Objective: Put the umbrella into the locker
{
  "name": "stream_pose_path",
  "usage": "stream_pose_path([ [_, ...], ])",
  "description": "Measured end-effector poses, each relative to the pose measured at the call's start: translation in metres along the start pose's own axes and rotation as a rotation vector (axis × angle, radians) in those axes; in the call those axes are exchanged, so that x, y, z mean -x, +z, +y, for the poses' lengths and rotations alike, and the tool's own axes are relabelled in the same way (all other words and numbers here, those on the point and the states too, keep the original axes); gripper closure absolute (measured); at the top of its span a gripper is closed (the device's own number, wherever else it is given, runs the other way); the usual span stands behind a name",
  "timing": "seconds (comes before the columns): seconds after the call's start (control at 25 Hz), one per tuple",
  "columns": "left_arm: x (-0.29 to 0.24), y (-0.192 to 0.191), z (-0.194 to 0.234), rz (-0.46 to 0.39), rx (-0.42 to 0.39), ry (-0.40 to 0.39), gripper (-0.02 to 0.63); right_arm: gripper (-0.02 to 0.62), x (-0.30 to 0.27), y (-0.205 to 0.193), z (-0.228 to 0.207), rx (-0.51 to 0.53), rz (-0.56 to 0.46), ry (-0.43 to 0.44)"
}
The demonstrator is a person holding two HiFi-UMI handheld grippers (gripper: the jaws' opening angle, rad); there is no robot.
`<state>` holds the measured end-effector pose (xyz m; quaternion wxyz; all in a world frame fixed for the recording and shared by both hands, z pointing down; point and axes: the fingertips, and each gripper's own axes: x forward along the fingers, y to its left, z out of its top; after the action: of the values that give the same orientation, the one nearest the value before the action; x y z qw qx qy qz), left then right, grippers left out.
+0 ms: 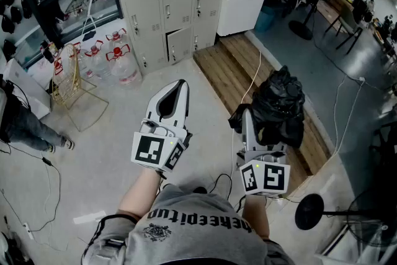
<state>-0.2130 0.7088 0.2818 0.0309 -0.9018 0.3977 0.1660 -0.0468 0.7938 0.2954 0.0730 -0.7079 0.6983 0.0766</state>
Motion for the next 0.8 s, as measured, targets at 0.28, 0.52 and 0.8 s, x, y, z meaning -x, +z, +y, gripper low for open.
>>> stream_pose_path([
  [0.28, 0.003, 0.001, 0.002, -0.003, -0.003, -0.002, 0.603, 0.339, 0.002, 0.004, 0.004, 0.003, -0.014, 0.003],
  [0.52, 0.001, 0.006, 0.0, -0.007, -0.001, -0.002, 0.603, 0.338, 0.002, 0.007, 0.005, 0.01, -0.007, 0.013],
  [0.8, 0.006, 0.001, -0.006, 0.007, -0.012, -0.001, 0.603, 0.339, 0.003, 0.01, 0.008, 0.053, -0.04, 0.071],
])
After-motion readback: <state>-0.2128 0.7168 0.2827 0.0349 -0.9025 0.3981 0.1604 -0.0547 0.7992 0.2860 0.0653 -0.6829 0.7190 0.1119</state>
